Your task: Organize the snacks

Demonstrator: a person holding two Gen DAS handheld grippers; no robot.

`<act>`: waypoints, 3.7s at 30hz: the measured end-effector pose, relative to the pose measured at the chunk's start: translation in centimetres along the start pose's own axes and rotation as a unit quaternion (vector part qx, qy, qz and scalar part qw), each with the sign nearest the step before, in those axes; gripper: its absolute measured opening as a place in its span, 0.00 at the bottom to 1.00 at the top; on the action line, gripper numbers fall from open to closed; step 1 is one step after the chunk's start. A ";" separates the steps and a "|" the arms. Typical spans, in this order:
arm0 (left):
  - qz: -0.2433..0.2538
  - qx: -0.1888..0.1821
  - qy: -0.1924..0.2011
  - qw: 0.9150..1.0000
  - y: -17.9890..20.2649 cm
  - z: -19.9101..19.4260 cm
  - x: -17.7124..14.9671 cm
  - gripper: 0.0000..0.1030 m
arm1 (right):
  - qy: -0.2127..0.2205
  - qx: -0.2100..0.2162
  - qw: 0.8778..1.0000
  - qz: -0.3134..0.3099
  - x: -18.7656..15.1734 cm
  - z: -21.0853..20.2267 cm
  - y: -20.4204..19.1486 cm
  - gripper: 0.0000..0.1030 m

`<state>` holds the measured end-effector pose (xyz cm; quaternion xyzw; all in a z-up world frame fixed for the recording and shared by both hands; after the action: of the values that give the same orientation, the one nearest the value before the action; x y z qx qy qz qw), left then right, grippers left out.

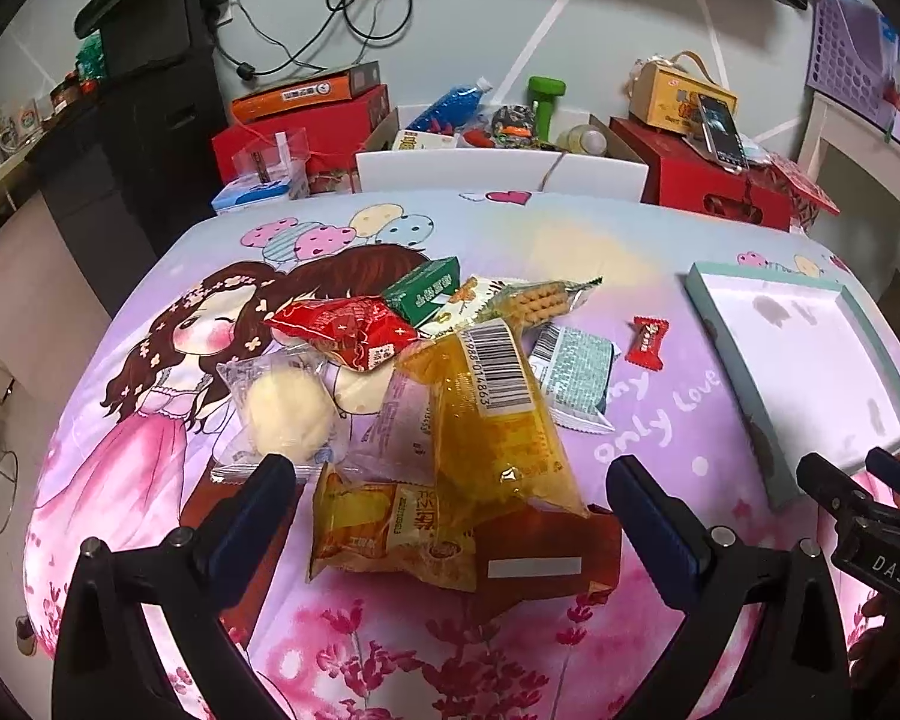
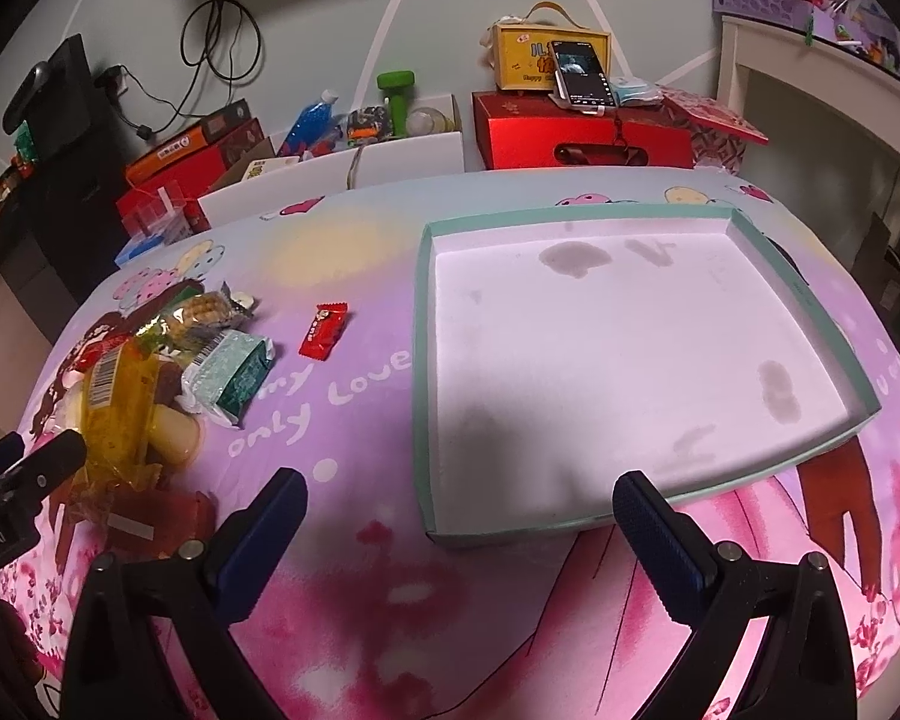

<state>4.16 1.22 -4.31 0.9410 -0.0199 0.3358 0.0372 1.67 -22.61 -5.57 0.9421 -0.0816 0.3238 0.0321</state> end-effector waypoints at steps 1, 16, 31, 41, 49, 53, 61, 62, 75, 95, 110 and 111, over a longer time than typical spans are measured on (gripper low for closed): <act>0.002 0.001 -0.002 1.000 0.1 0.0 0.0 1.00 | 0.000 0.000 1.000 -0.002 0.0 0.0 -0.1 1.00; -0.034 -0.021 -0.001 0.999 -0.9 -0.6 0.2 1.00 | -0.005 -0.001 1.000 -0.021 -0.1 -0.1 -0.8 1.00; -0.093 -0.014 0.004 0.996 -3.9 -1.4 0.3 1.00 | 0.003 0.028 0.999 -0.043 0.0 -0.6 -3.0 1.00; -0.123 0.002 -0.037 0.992 -6.8 -0.1 -0.8 1.00 | -0.016 0.111 0.990 -0.082 -0.5 0.3 -9.3 1.00; -0.149 0.001 -0.085 0.985 -8.3 2.2 -2.7 1.00 | -0.048 0.161 0.980 -0.109 -2.4 1.9 -14.7 1.00; -0.178 -0.017 -0.108 0.978 -8.8 3.2 -3.5 1.00 | -0.061 0.168 0.977 -0.116 -3.2 2.7 -16.0 1.00; -0.185 -0.043 -0.139 0.972 -7.8 4.8 -4.2 1.00 | -0.070 0.169 0.974 -0.132 -4.1 3.4 -17.7 1.00; -0.183 -0.043 -0.141 0.972 -7.7 4.9 -4.2 1.00 | -0.070 0.167 0.975 -0.132 -4.2 3.4 -17.8 1.00; -0.154 -0.053 -0.170 0.972 -5.4 7.2 -4.2 0.97 | -0.076 0.146 0.978 -0.127 -4.0 3.6 -16.4 0.74; -0.151 -0.079 -0.131 0.977 -5.6 4.8 -3.3 0.66 | -0.080 0.123 0.983 -0.114 -3.6 3.1 -14.9 0.70; -0.168 -0.055 -0.101 0.979 -7.7 2.7 -3.1 0.66 | -0.079 0.098 0.988 -0.091 -2.6 2.4 -13.0 0.69; -0.169 -0.050 -0.099 0.979 -7.9 2.6 -3.0 0.66 | -0.080 0.094 0.988 -0.089 -2.7 2.5 -12.8 0.69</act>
<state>3.94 8.90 -8.69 0.9564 0.1192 0.2279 0.1384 3.33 -9.93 -9.24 0.9673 0.0313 0.2493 -0.0342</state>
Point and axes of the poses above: each gripper's, at about its wrist camera, not at the fingertips, and z roughly the way its jaws point, y to its right, x to its top, the point moved 6 cm from there along z, roughly the way its jaws point, and after that the axes turned 6 degrees about -x, right-handed, at the moved point
